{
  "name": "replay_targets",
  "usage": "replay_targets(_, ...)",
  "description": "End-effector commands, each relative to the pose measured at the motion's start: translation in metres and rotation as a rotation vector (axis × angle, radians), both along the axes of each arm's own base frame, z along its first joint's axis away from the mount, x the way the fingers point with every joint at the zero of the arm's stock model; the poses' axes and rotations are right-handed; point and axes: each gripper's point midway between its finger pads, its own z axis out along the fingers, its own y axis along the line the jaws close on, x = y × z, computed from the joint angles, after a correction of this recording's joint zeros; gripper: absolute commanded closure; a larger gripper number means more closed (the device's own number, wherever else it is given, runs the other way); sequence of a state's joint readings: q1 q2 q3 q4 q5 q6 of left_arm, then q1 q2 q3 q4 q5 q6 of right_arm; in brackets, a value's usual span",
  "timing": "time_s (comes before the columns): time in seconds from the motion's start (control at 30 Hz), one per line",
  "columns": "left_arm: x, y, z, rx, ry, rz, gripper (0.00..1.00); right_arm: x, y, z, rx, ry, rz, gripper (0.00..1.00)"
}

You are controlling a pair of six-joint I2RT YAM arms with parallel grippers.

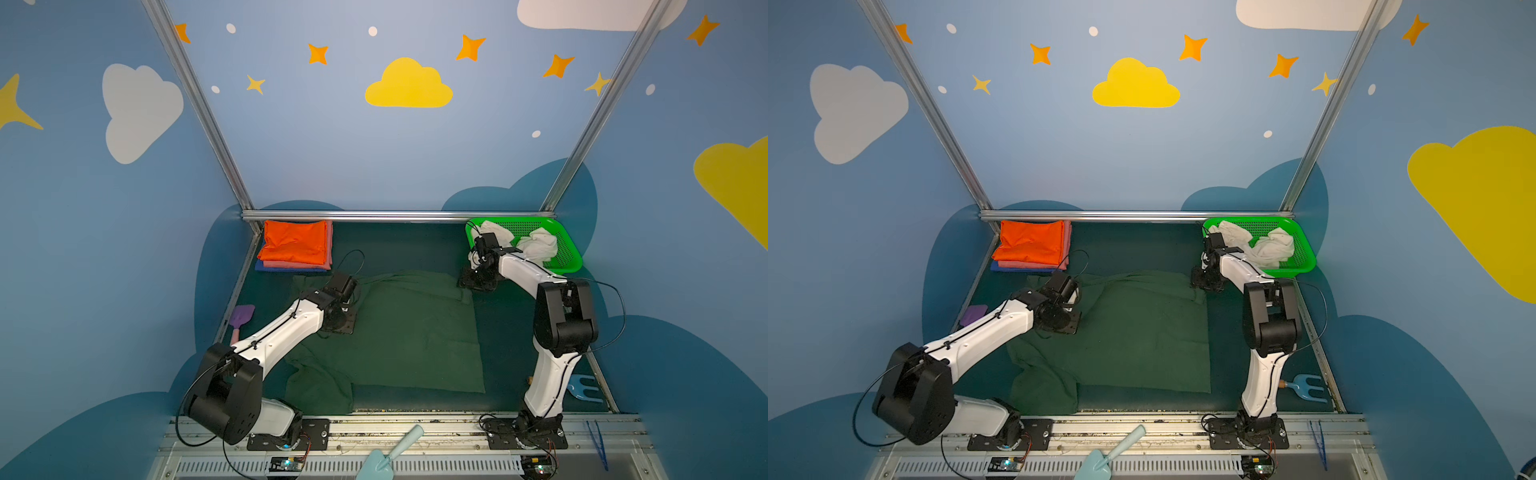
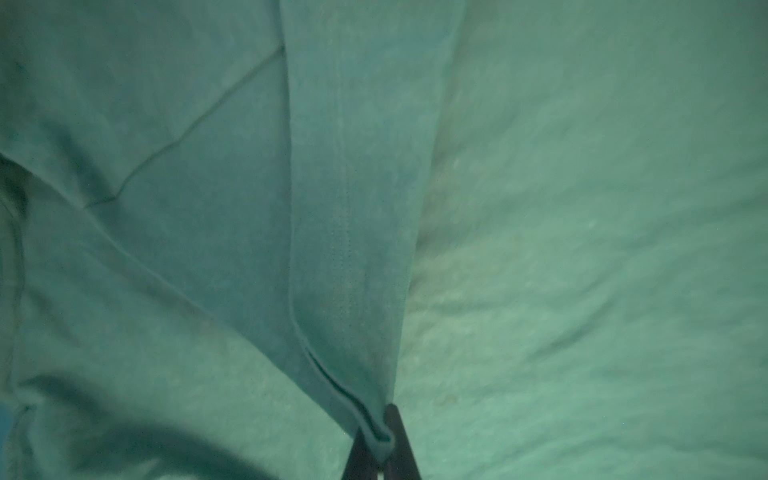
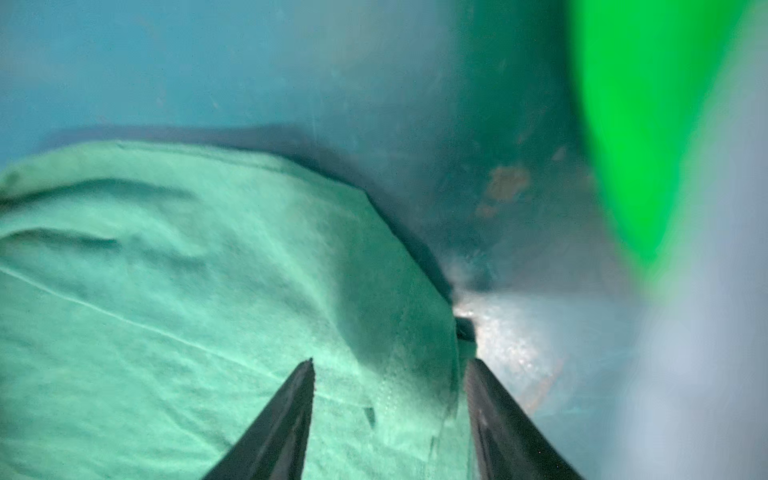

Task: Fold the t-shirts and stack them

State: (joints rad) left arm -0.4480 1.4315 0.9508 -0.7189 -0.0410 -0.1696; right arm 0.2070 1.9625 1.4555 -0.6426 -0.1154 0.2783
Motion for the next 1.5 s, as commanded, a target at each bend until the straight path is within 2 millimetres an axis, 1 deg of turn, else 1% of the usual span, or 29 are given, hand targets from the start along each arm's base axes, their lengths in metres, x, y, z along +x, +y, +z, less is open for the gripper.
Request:
replay_targets(0.0, -0.008, 0.011, -0.002, 0.079, 0.054, 0.017, 0.91, 0.01, -0.006, 0.007, -0.024, -0.01, 0.003, 0.39)
replay_targets(0.07, -0.008, 0.012, -0.007, 0.096, 0.077, 0.023, 0.86, 0.016, -0.006, 0.007, -0.031, -0.009, 0.007, 0.39)
replay_targets(0.13, -0.008, 0.012, -0.012, 0.114, 0.103, 0.022, 0.78, 0.02, -0.006, 0.003, -0.043, 0.011, 0.008, 0.39)
replay_targets(0.2, -0.008, 0.014, -0.015, 0.136, 0.123, 0.026, 0.72, 0.021, -0.006, -0.002, -0.048, 0.031, 0.011, 0.39)
replay_targets(0.27, -0.007, 0.016, -0.016, 0.156, 0.133, 0.031, 0.69, 0.021, -0.005, -0.006, -0.044, 0.045, 0.012, 0.4)
replay_targets(0.37, -0.005, 0.019, -0.014, 0.179, 0.128, 0.036, 0.66, 0.018, 0.0, -0.011, -0.02, 0.062, 0.018, 0.44)
replay_targets(0.53, -0.001, 0.021, -0.009, 0.195, 0.109, 0.042, 0.64, 0.009, 0.004, -0.019, -0.006, 0.091, 0.03, 0.49)
replay_targets(0.67, 0.0, 0.022, -0.008, 0.197, 0.104, 0.045, 0.64, 0.005, 0.007, -0.024, -0.007, 0.103, 0.039, 0.59)
replay_targets(0.8, -0.001, 0.022, -0.007, 0.198, 0.103, 0.048, 0.64, 0.005, 0.011, -0.025, -0.009, 0.107, 0.053, 0.75)
replay_targets(0.87, 0.0, 0.022, -0.006, 0.195, 0.097, 0.049, 0.64, 0.004, 0.012, -0.022, -0.013, 0.102, 0.057, 0.82)
replay_targets(1.0, 0.001, 0.022, -0.004, 0.192, 0.084, 0.051, 0.64, 0.004, 0.014, -0.018, -0.021, 0.09, 0.068, 0.99)
replay_targets(1.27, 0.004, 0.025, 0.001, 0.201, 0.058, 0.063, 0.65, -0.001, 0.016, 0.0, -0.052, 0.037, 0.095, 1.0)
replay_targets(1.47, 0.008, 0.027, 0.005, 0.211, 0.034, 0.073, 0.65, -0.015, 0.019, 0.013, -0.134, -0.048, 0.144, 1.0)
